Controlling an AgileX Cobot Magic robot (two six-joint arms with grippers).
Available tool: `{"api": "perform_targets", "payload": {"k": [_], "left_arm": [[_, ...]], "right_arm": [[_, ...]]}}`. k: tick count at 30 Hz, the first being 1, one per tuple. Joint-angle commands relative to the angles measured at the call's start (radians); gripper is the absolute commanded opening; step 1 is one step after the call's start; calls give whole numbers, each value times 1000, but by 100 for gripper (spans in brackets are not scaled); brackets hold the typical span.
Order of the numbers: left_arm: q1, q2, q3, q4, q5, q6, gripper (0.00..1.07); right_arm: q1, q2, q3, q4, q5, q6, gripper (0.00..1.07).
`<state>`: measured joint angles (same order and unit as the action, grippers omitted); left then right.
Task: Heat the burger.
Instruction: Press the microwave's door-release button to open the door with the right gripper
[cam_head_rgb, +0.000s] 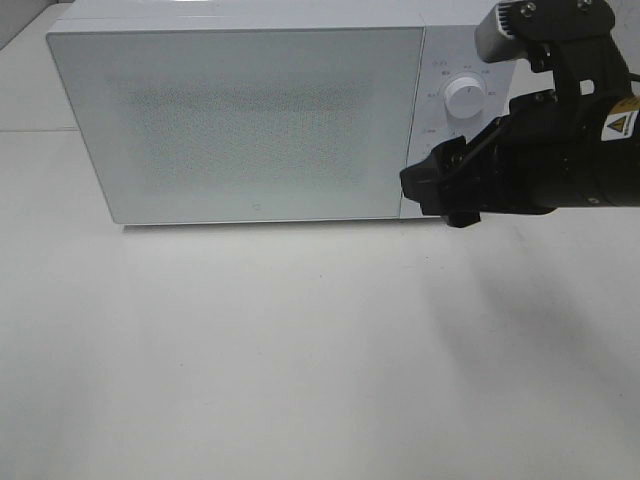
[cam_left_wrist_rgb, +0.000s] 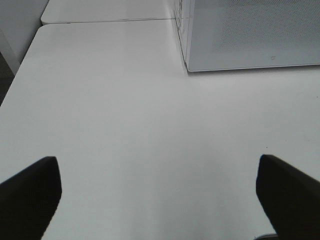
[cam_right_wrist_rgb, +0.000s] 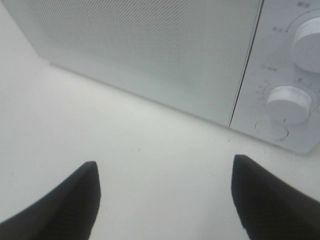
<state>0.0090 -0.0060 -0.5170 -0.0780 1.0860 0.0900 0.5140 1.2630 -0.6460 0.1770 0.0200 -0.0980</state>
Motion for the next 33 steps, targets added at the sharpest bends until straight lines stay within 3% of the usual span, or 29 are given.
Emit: {"api": "perform_targets", "payload": {"k": [1,2,20,33], "left_arm": [[2,-14,-1,-3,-14,0,98],[2,-14,-1,-3,-14,0,98],[2,-14,-1,-3,-14,0,98],[2,-14,-1,-3,-14,0,98]], "right_arm": [[0,-51,-70,-72,288,-15,71],[0,-76,-84,-72,385,-15,71],[0,-358,-86,-73,798,11,71],[-18,-621,-29,-144,877,98,71]]}}
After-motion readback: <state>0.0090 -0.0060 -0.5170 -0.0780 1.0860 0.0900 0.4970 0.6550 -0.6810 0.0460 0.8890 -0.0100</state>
